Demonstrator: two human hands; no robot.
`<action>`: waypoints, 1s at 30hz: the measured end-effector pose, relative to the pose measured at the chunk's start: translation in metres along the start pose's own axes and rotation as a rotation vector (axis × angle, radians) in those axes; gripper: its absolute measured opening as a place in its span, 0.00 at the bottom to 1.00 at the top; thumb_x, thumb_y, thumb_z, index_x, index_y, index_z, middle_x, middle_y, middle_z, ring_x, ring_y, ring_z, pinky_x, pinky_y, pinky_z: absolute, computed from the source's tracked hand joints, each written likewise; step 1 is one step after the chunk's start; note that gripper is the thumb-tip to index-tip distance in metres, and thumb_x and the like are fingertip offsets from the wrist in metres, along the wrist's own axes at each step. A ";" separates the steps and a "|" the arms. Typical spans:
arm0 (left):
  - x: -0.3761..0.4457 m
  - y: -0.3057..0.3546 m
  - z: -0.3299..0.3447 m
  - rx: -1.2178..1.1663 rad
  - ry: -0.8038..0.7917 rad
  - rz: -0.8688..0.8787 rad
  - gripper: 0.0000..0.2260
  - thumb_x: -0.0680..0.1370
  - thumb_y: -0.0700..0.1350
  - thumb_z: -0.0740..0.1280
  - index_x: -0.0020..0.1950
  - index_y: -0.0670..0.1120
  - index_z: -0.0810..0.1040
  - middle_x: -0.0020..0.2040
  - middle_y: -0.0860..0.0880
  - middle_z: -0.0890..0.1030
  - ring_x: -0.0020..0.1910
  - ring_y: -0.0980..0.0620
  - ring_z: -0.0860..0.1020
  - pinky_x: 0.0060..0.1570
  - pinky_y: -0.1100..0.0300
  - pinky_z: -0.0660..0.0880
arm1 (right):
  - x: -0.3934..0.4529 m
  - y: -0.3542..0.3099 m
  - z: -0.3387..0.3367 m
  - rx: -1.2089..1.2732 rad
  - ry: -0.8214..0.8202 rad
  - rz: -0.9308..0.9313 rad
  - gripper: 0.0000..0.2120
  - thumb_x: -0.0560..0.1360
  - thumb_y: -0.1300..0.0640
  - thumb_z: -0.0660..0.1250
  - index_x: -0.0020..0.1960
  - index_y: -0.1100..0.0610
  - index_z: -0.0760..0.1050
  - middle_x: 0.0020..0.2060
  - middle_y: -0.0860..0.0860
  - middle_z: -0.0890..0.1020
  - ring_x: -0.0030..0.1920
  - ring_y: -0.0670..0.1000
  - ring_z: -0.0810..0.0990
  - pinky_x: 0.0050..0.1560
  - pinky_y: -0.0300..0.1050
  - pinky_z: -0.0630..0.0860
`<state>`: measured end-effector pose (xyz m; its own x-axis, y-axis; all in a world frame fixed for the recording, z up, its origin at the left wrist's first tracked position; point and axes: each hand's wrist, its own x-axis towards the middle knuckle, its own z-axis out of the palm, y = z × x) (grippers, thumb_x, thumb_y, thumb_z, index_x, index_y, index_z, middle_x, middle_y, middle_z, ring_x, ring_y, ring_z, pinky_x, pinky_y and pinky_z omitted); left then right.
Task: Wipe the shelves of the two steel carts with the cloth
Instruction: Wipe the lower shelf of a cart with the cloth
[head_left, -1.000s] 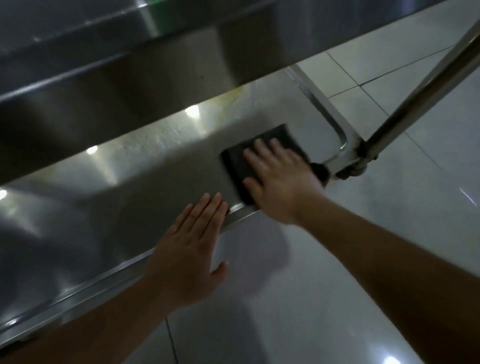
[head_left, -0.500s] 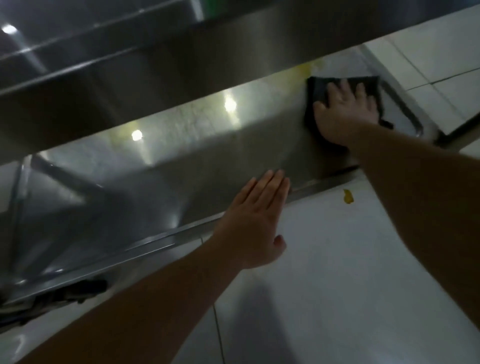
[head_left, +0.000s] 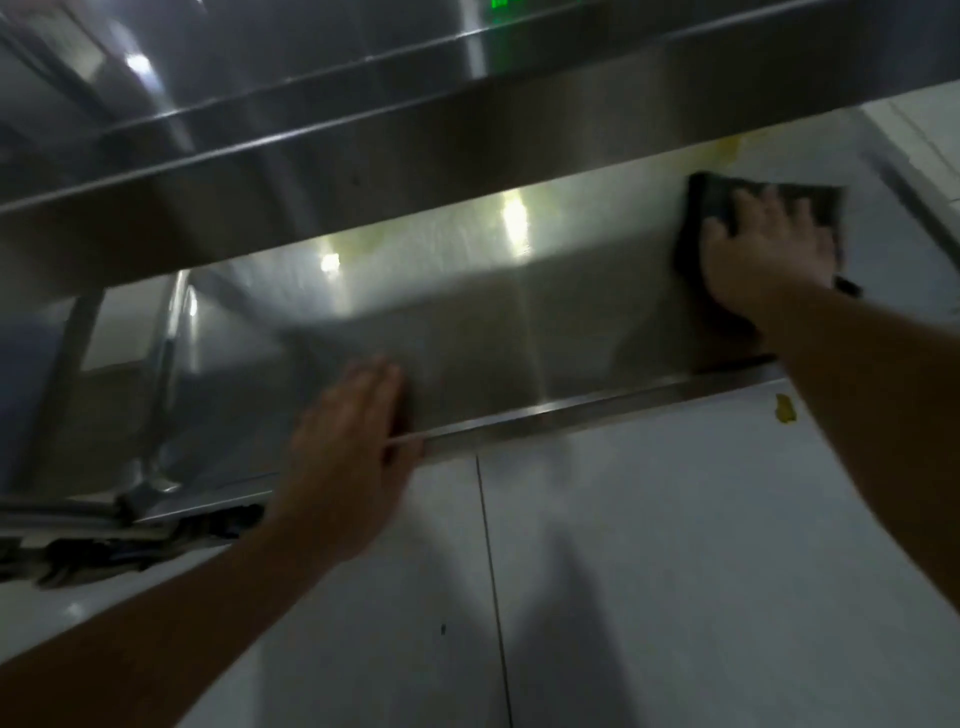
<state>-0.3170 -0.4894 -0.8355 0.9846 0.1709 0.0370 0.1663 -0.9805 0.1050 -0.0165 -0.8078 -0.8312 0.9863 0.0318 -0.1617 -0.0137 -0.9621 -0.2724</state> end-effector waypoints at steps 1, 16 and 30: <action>-0.006 -0.023 -0.006 0.034 0.028 -0.090 0.31 0.84 0.57 0.56 0.82 0.39 0.66 0.80 0.36 0.68 0.78 0.35 0.68 0.74 0.38 0.68 | 0.001 0.003 -0.002 0.013 -0.001 0.074 0.34 0.82 0.36 0.44 0.85 0.48 0.50 0.85 0.49 0.49 0.84 0.58 0.46 0.82 0.61 0.45; -0.020 -0.088 -0.019 0.116 -0.291 -0.357 0.34 0.85 0.63 0.43 0.86 0.44 0.55 0.86 0.39 0.50 0.85 0.40 0.47 0.83 0.44 0.49 | -0.117 -0.267 0.095 -0.105 -0.195 -0.814 0.32 0.83 0.36 0.46 0.85 0.45 0.53 0.84 0.46 0.52 0.84 0.54 0.48 0.82 0.55 0.44; -0.059 -0.144 -0.001 0.070 0.022 -0.287 0.33 0.86 0.60 0.50 0.83 0.38 0.64 0.82 0.34 0.64 0.82 0.34 0.61 0.78 0.36 0.60 | -0.077 -0.176 0.070 0.058 0.068 0.186 0.35 0.82 0.39 0.45 0.85 0.52 0.51 0.85 0.52 0.50 0.84 0.61 0.46 0.81 0.63 0.43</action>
<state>-0.3993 -0.3585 -0.8515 0.8955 0.4434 0.0373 0.4417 -0.8960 0.0457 -0.1016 -0.6224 -0.8371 0.9747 -0.1648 -0.1507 -0.2037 -0.9326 -0.2980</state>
